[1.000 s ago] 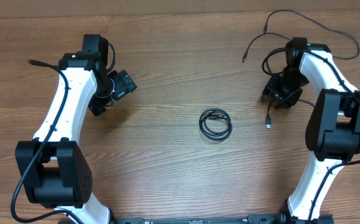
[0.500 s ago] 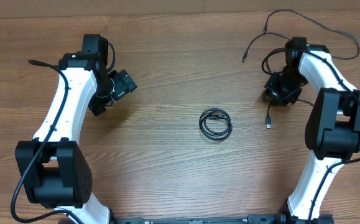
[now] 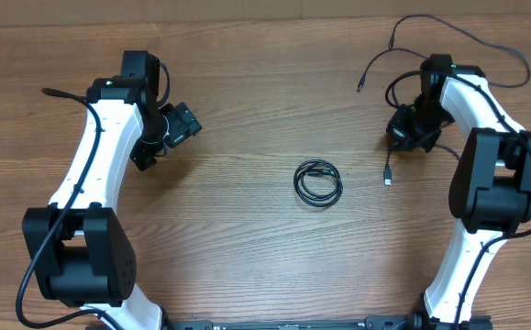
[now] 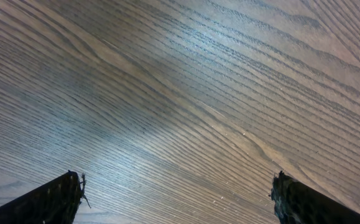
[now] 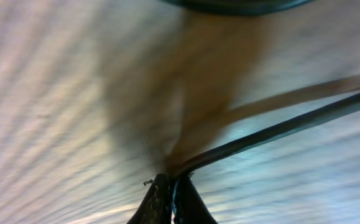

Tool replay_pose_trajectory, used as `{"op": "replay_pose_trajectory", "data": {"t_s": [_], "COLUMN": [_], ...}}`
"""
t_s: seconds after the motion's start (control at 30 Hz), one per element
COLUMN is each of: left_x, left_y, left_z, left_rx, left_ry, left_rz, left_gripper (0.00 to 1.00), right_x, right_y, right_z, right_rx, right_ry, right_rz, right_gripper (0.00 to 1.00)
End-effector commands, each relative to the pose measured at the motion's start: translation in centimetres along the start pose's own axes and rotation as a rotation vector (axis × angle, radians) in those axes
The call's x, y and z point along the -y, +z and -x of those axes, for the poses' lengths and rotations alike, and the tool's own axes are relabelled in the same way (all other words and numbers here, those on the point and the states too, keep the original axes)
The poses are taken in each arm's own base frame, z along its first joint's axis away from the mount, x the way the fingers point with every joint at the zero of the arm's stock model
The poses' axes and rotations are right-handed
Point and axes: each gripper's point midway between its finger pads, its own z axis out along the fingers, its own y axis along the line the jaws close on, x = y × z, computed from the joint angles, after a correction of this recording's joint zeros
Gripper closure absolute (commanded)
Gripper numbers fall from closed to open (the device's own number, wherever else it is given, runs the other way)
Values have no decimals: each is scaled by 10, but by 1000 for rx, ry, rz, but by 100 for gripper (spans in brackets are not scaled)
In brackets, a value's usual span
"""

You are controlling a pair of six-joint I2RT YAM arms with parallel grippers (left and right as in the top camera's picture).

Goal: Untangle cables

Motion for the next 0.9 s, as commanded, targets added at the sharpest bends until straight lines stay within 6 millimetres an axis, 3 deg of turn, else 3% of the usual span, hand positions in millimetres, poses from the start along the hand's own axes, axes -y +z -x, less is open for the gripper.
{"op": "replay_pose_trajectory", "data": {"t_s": [0.0, 0.13, 0.2, 0.23, 0.37, 0.6, 0.87], "left_x": [1, 0, 0, 0, 0, 0, 0], "left_y": [-4, -4, -4, -4, -4, -4, -4], "left_z": [1, 1, 0, 0, 0, 0, 1], "left_rx": [13, 10, 10, 9, 10, 10, 12], "left_ry": [29, 29, 29, 29, 29, 29, 29], "left_rz": [-2, 0, 1, 0, 0, 0, -2], "left_gripper": [0, 0, 1, 0, 1, 0, 1], "right_x": [-36, -51, -52, -48, -17, 59, 142], "right_y": [-24, -54, -69, -76, -91, -101, -104], "right_z": [11, 24, 30, 33, 43, 52, 43], "right_rx": [17, 76, 105, 121, 168, 147, 57], "right_ry": [-29, -49, -48, -42, 3, 155, 332], "right_rz": [145, 180, 171, 149, 26, -108, -195], "right_gripper": [96, 94, 64, 32, 6, 2, 0]}}
